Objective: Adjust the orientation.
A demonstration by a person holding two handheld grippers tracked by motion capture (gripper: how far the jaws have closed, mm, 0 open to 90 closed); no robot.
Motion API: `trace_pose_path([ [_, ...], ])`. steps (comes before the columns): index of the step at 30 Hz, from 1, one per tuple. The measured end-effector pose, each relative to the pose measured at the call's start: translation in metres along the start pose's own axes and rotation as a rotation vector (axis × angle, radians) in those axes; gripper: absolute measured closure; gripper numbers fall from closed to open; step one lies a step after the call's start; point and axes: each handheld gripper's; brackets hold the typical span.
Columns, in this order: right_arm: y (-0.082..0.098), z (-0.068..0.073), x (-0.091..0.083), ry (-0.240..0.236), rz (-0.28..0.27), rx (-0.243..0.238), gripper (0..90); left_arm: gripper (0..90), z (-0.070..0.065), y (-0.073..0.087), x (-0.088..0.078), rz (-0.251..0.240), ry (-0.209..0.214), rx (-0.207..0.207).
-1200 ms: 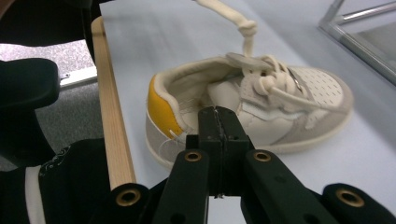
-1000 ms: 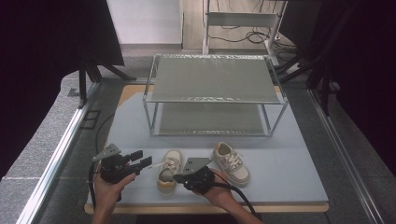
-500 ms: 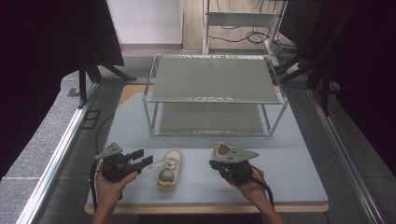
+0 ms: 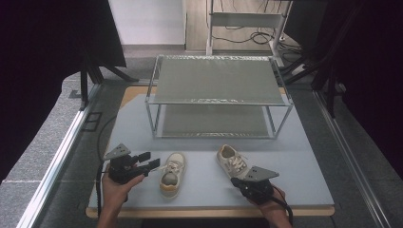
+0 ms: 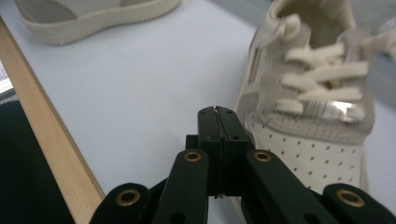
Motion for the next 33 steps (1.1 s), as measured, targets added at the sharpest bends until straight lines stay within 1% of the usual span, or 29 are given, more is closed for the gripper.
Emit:
trace_pose_path([
  [3, -0.001, 0.000, 0.002, 0.006, 0.008, -0.014, 89.8, 43.6, -0.001, 0.001, 0.004, 0.012, 0.004, 0.001],
  [5, 0.000, -0.002, 0.003, 0.013, 0.015, -0.012, 89.9, 43.6, -0.002, 0.002, 0.005, 0.018, 0.005, 0.000],
  [8, 0.002, -0.007, 0.003, -0.027, 0.006, 0.021, 89.9, 43.7, -0.002, 0.002, 0.003, 0.016, 0.005, 0.003],
  [9, 0.002, -0.008, 0.003, -0.031, 0.008, 0.024, 89.9, 43.7, -0.002, 0.002, 0.001, 0.012, 0.004, 0.003],
  [11, 0.002, -0.012, 0.001, -0.019, 0.015, 0.025, 89.9, 43.7, -0.002, 0.002, -0.001, 0.005, 0.000, 0.000],
  [13, 0.004, -0.019, -0.002, -0.018, 0.016, 0.043, 89.9, 43.7, -0.001, 0.002, -0.002, 0.002, -0.001, -0.005],
  [14, 0.006, -0.026, -0.004, -0.012, 0.012, 0.066, 89.9, 43.8, -0.001, 0.002, -0.002, 0.003, 0.000, -0.008],
  [15, 0.006, -0.026, -0.004, -0.012, 0.012, 0.066, 89.9, 43.8, 0.000, 0.002, -0.002, 0.004, -0.002, -0.012],
  [20, 0.010, -0.042, -0.008, 0.016, 0.008, 0.096, 89.9, 43.8, -0.001, 0.003, 0.001, 0.019, -0.002, -0.013],
  [22, 0.011, -0.050, -0.008, 0.021, 0.007, 0.111, 89.9, 43.8, -0.002, 0.003, 0.002, 0.020, -0.001, -0.012],
  [23, 0.012, -0.057, -0.008, 0.016, 0.005, 0.128, 89.9, 43.8, -0.002, 0.003, 0.002, 0.020, 0.000, -0.009],
  [24, 0.012, -0.057, -0.008, 0.016, 0.005, 0.128, 89.9, 43.8, -0.002, 0.002, 0.001, 0.020, 0.001, -0.008],
  [26, 0.013, -0.064, -0.008, 0.014, 0.000, 0.142, 89.9, 43.7, -0.002, 0.002, 0.001, 0.017, 0.001, -0.010],
  [29, 0.012, -0.072, -0.008, 0.026, 0.001, 0.154, 89.9, 43.8, -0.001, 0.002, 0.001, 0.017, -0.002, -0.014],
  [33, 0.010, -0.077, -0.007, 0.041, 0.003, 0.161, 89.9, 43.8, -0.002, 0.002, 0.000, 0.016, -0.002, -0.013],
])
Point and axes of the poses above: each handheld gripper's, and its own axes: x roughly forward along the jaws, y roughly out of its underside, z roughly to its left, and after that the axes turned 1 degree about y, right-handed
